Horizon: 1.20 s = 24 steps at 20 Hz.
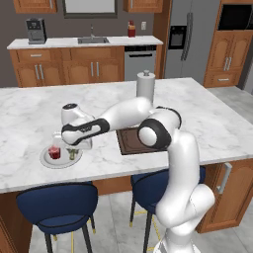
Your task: Create a steak meal by picking up the steak and asparagus from the tray and placing them on the plate. Leave the cucumber on the tray.
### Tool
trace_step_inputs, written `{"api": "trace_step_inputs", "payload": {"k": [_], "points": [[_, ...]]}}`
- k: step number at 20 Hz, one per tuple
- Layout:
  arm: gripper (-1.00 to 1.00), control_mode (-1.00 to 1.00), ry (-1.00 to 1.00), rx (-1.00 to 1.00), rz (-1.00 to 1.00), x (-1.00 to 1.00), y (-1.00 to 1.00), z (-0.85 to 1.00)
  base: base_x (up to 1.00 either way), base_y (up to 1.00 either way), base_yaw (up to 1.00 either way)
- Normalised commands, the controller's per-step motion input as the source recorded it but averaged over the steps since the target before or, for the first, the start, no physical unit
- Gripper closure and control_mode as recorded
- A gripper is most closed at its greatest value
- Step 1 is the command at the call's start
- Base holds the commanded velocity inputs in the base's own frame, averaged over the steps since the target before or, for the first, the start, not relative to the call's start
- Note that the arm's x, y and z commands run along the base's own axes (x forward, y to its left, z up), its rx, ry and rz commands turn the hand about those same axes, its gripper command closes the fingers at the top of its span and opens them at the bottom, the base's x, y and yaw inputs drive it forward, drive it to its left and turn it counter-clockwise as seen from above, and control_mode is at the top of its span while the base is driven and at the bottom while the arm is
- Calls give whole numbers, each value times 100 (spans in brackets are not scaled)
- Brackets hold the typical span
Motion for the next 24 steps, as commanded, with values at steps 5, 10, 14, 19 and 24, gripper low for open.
{"api": "trace_step_inputs", "payload": {"k": [5, 10, 14, 19, 24], "points": [[100, -100, -3, 0, 0, 21, 20, -22, 0, 0, 0], [100, -100, -2, 0, 0, 24, 17, -16, 0, 0, 0], [100, -100, -1, 0, 0, 30, 4, -10, 0, 0, 0], [100, -100, -1, 0, 0, 22, 2, -4, 0, 0, 0], [-100, -100, -4, 0, 0, 0, 0, 0, 0, 0, 0]]}}
